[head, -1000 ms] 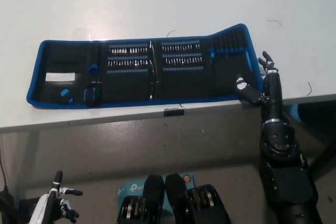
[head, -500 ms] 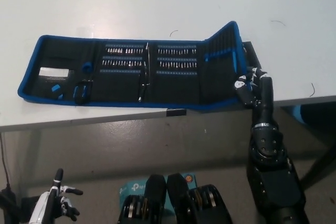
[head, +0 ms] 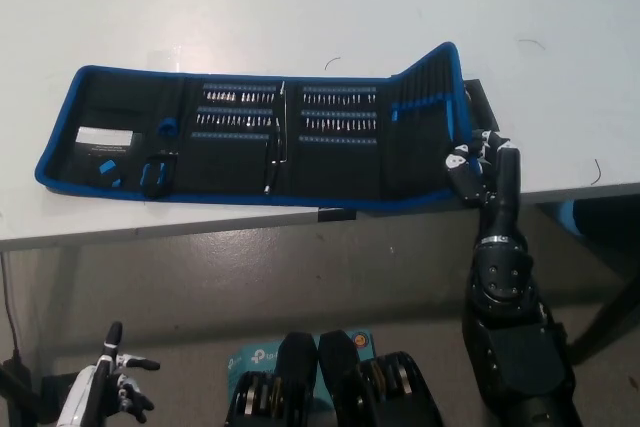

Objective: The robot uses its right hand to lift an edge of the toolkit kept in middle of the desk and make one fold in it

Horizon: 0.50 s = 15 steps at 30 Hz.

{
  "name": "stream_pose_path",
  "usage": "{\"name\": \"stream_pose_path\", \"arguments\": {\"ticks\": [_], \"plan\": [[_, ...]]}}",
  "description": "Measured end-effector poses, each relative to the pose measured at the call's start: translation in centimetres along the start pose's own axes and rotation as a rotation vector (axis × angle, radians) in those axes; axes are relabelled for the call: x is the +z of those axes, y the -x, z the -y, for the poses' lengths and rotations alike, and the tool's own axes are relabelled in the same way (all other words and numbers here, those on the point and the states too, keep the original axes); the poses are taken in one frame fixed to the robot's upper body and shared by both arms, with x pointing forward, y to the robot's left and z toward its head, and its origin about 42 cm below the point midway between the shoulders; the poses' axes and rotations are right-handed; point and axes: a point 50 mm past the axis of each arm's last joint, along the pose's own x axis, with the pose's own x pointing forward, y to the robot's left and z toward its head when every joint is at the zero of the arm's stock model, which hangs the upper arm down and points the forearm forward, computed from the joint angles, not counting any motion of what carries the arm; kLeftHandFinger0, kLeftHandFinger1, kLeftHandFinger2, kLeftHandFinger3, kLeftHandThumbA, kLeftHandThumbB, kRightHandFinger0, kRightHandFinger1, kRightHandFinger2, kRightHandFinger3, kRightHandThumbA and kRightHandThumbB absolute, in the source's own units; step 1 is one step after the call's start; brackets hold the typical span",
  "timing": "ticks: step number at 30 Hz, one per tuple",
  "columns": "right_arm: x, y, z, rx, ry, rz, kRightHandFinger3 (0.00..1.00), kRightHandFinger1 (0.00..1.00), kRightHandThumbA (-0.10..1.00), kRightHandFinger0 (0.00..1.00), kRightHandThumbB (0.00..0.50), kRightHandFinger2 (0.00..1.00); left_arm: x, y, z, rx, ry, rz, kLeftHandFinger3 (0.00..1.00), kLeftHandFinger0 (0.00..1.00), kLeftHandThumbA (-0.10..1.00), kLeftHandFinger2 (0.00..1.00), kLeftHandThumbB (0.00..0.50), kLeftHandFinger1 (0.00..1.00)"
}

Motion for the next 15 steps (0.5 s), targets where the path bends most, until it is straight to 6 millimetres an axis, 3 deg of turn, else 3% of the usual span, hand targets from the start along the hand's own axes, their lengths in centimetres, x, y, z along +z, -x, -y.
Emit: {"name": "stream_pose_path", "arguments": {"ticks": [4,6,10,12,13,15], "plan": [[2.5,-1.0,-0.9,0.028,0.039,0.049,0.35,0.0,-0.1,0.0,0.047,0.01,0.0,0.0,-0.2,-0.001,-0.005,0.0,0.43,0.32,1.0,0.17,0.5,0.29],[4.3,-1.8,-1.6,0.049,0.07,0.08,0.32,0.0,-0.1,0.0,0.1,0.03,0.0,0.0,-0.2,-0.002,-0.007,0.0,0.4,0.32,1.0,0.15,0.493,0.28],[8.7,-2.8,-4.1,0.124,0.177,0.182,0.33,0.0,-0.1,0.0,0.117,0.03,0.0,0.0,-0.2,-0.008,-0.008,0.0,0.39,0.31,1.0,0.14,0.498,0.28],[10.2,-2.8,-5.4,0.171,0.253,0.231,0.31,0.0,-0.1,0.0,0.102,0.0,0.0,0.0,-0.1,-0.012,-0.009,0.0,0.4,0.32,1.0,0.15,0.487,0.29],[10.4,-2.7,-5.8,0.187,0.285,0.246,0.31,0.0,-0.1,0.0,0.137,0.04,0.0,0.0,-0.1,-0.013,-0.009,0.0,0.4,0.32,1.0,0.14,0.489,0.28],[10.6,-2.2,-7.0,0.25,0.389,0.282,0.33,0.0,-0.1,0.0,0.147,0.0,0.0,0.0,-0.1,-0.015,-0.009,-0.001,0.41,0.33,1.0,0.15,0.498,0.28]]}}
